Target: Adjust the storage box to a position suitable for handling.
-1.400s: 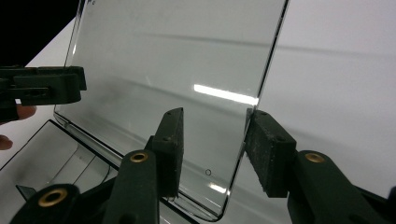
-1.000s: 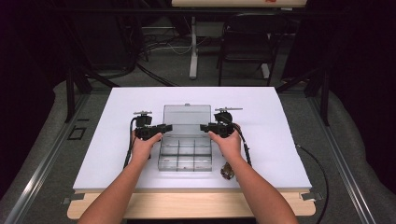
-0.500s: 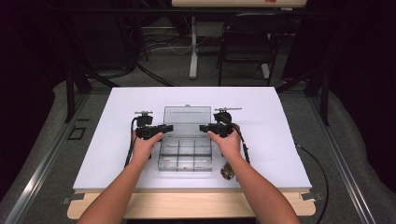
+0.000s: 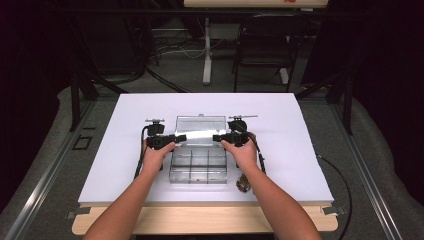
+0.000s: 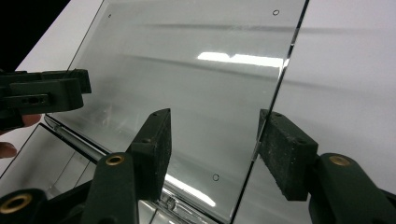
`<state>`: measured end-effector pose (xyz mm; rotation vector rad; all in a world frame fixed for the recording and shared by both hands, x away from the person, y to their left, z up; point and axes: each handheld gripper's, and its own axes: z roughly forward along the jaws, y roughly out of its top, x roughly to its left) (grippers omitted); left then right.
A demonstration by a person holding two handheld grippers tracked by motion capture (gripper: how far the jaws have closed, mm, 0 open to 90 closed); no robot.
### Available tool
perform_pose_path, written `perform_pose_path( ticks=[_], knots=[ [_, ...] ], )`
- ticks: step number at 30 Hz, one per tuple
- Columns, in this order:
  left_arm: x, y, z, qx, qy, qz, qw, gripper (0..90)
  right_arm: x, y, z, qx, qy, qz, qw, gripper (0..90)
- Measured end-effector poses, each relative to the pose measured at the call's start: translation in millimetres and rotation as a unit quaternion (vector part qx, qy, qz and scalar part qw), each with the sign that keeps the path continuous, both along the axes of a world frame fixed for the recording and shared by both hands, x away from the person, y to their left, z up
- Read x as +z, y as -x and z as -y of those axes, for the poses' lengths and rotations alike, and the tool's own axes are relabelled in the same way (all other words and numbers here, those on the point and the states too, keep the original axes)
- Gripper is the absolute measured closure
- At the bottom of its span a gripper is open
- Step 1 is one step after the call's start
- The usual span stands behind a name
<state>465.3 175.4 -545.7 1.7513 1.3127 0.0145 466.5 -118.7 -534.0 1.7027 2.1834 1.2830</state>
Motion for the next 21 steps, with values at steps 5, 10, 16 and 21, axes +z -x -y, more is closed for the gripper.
perform_pose_path(
  ticks=[5, 10, 16, 21],
  knots=[
    [-0.7, -0.4, 2.0, 0.003, -0.001, 0.0, 1.0, 47.4, -0.7, -0.8, 0.0, 0.0, -0.004, -0.005, 1.0, 44.6],
    [-2.0, -1.4, 1.7, 0.001, 0.0, -0.005, 1.0, 46.4, -2.1, -1.6, 0.1, 0.001, -0.002, -0.011, 0.9999, 43.1],
    [-3.0, -2.1, 1.7, 0.003, 0.003, -0.01, 0.9999, 46.0, -3.5, -2.6, 0.5, -0.003, -0.011, -0.019, 0.9998, 43.1],
    [-3.8, -2.5, 1.6, 0.005, 0.006, -0.016, 0.9999, 45.5, -4.4, -3.3, 0.9, -0.006, -0.014, -0.025, 0.9996, 42.9]
  ],
)
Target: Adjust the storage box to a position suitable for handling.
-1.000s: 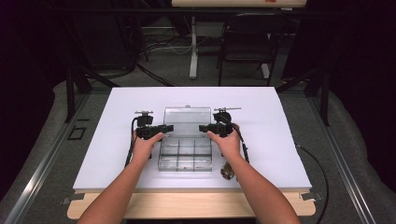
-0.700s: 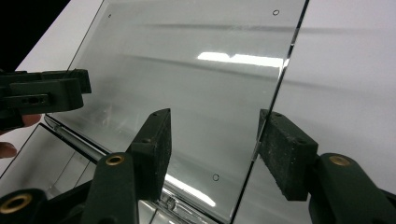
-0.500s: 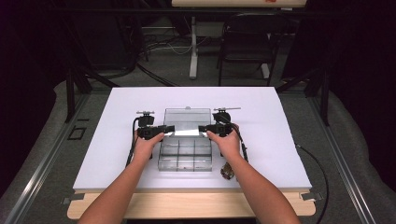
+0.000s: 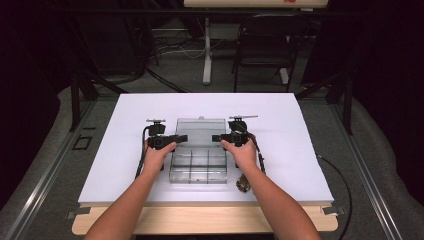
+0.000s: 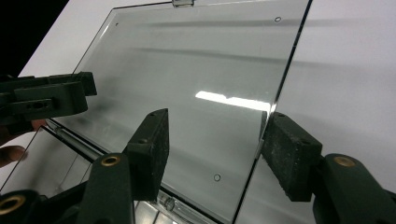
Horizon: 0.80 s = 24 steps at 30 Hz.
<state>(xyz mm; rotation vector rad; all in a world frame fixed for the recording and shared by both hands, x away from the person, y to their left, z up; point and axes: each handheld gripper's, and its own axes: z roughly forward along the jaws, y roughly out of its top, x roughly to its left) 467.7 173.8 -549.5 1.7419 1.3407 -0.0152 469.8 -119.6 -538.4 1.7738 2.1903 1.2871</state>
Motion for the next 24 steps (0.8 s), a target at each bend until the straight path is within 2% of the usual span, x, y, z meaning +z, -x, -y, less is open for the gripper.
perform_pose_path(
  ticks=[24],
  knots=[
    [-4.3, -2.7, -1.2, 0.002, 0.01, -0.022, 0.9997, 43.2, -4.0, -3.7, 2.5, -0.008, -0.019, -0.036, 0.9991, 42.4]
  ],
)
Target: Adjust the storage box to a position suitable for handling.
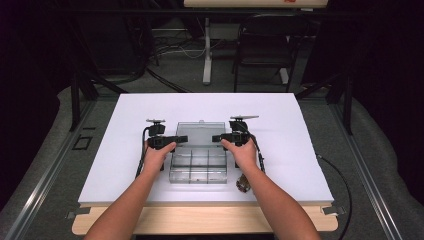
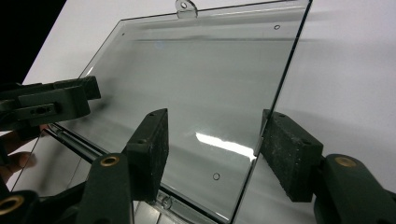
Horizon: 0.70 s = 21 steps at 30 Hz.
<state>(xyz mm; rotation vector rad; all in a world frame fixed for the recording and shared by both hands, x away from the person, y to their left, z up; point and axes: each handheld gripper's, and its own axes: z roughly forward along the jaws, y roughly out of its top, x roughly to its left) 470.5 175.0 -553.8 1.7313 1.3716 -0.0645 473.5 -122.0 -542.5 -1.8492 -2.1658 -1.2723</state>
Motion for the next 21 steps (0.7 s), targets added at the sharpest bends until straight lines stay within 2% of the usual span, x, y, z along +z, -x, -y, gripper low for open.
perform_pose_path(
  ticks=[11, 21],
  knots=[
    [-1.1, -0.9, -0.3, 0.001, -0.001, -0.007, 1.0, 41.8, -0.5, -0.9, 0.4, -0.003, -0.002, -0.015, 0.9999, 42.0],
    [-2.2, -1.4, 0.2, 0.002, -0.002, -0.01, 0.9999, 40.1, -1.2, -1.2, 0.2, -0.005, 0.0, -0.018, 0.9998, 40.9]
  ],
)
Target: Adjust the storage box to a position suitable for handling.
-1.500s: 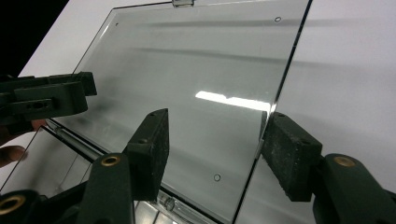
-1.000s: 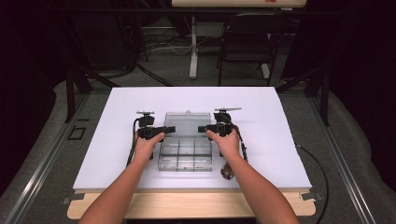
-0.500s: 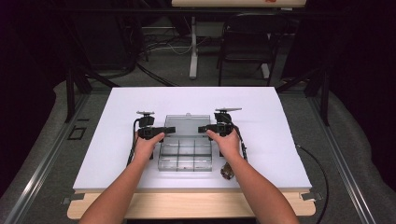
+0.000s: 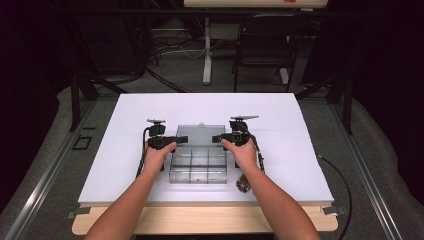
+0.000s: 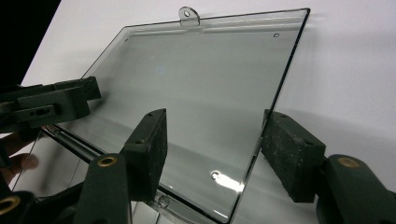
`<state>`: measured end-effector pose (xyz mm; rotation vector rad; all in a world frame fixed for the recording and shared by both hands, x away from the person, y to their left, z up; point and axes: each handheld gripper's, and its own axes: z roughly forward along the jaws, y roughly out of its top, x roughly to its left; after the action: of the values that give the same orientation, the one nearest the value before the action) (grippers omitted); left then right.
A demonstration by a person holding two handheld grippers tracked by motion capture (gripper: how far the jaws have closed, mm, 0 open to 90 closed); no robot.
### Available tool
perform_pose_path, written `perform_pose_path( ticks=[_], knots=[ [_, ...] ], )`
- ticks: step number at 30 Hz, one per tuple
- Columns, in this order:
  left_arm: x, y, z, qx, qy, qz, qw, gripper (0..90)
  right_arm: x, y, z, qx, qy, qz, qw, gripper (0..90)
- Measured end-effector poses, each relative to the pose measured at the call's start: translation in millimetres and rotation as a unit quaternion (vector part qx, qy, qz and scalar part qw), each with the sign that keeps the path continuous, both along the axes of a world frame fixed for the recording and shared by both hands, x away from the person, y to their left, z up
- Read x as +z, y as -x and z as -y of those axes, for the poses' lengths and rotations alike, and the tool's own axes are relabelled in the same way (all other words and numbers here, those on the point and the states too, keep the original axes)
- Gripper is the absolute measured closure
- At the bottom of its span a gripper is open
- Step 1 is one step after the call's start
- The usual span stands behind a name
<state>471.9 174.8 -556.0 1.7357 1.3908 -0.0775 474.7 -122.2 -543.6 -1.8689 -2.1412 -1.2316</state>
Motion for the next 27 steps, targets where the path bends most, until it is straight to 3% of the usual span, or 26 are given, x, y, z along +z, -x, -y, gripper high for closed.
perform_pose_path(
  ticks=[24, 27],
  knots=[
    [1.9, 1.0, 2.5, 0.009, -0.009, -0.006, 0.9999, 39.0, 0.8, 0.8, -0.5, 0.003, 0.014, 0.002, 0.9999, 38.7],
    [3.2, 1.4, 1.7, 0.008, -0.011, -0.01, 0.9999, 39.7, 2.1, 1.6, -0.9, 0.002, 0.022, 0.012, 0.9997, 38.8]
  ],
)
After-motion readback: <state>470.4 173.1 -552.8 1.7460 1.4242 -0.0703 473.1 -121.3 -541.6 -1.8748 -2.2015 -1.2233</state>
